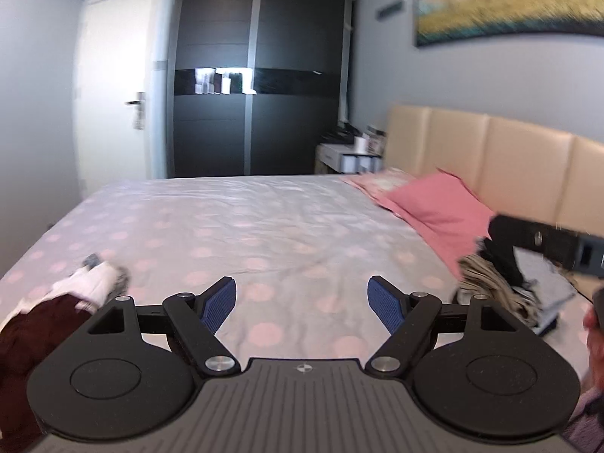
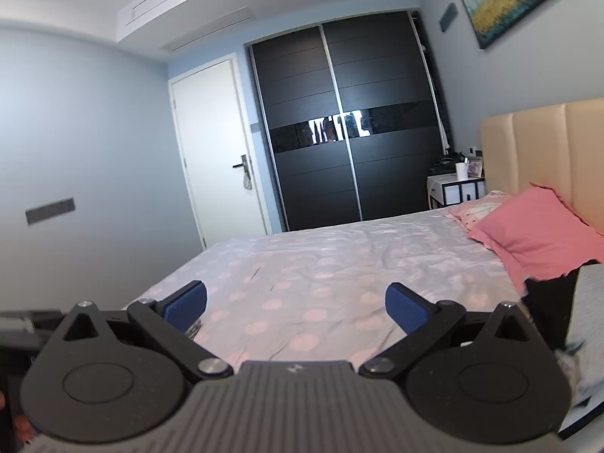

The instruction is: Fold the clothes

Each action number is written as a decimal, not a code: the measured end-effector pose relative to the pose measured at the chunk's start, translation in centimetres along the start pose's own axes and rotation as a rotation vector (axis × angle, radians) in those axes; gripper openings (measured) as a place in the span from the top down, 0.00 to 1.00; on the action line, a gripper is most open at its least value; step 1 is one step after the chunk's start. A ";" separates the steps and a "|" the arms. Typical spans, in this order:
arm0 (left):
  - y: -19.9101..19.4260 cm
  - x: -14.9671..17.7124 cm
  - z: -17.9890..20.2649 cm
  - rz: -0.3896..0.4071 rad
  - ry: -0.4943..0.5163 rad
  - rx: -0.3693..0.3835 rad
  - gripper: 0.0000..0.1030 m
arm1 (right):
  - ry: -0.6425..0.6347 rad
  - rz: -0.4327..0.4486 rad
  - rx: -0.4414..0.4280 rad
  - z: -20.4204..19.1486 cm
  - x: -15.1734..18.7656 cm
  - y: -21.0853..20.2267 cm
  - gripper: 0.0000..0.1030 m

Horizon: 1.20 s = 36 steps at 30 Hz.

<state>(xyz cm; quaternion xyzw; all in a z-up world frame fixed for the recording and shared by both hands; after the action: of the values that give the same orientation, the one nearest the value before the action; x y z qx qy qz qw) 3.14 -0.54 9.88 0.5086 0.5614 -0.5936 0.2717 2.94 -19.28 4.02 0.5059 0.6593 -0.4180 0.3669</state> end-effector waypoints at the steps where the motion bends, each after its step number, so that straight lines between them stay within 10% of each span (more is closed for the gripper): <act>1: -0.3 0.9 -0.2 0.007 -0.009 -0.029 0.26 | -0.020 0.019 0.020 -0.8 1.2 -0.1 0.01; 7: -1.7 7.1 0.4 0.046 -0.027 -0.203 0.26 | -0.096 0.111 0.199 -3.5 8.3 -0.3 0.01; 12: -0.3 10.1 1.1 -0.037 -0.021 -0.191 0.25 | -0.133 0.135 0.276 -4.2 13.1 0.1 0.01; 22: 2.1 12.3 0.6 -0.080 -0.003 -0.258 0.25 | -0.140 -0.075 0.300 -1.8 19.3 4.1 0.01; 36: 4.5 14.1 0.8 -0.154 0.030 -0.251 0.25 | -0.113 -0.084 0.294 -1.7 19.5 4.8 0.01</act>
<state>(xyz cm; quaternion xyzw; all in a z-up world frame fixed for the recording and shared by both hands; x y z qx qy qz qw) 2.18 1.24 -4.76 0.4348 0.6726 -0.5301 0.2786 3.24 -9.97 -13.88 0.5018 0.5897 -0.5529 0.3077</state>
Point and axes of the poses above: each gripper's, at about its wrist camera, not at the fingertips, and y roughly the way its jaws point, z to its right, x to its underside, the point moved 2 cm from there along y, roughly the way its jaws point, and after that the axes turned 12 degrees about y, right-handed, at the moved point
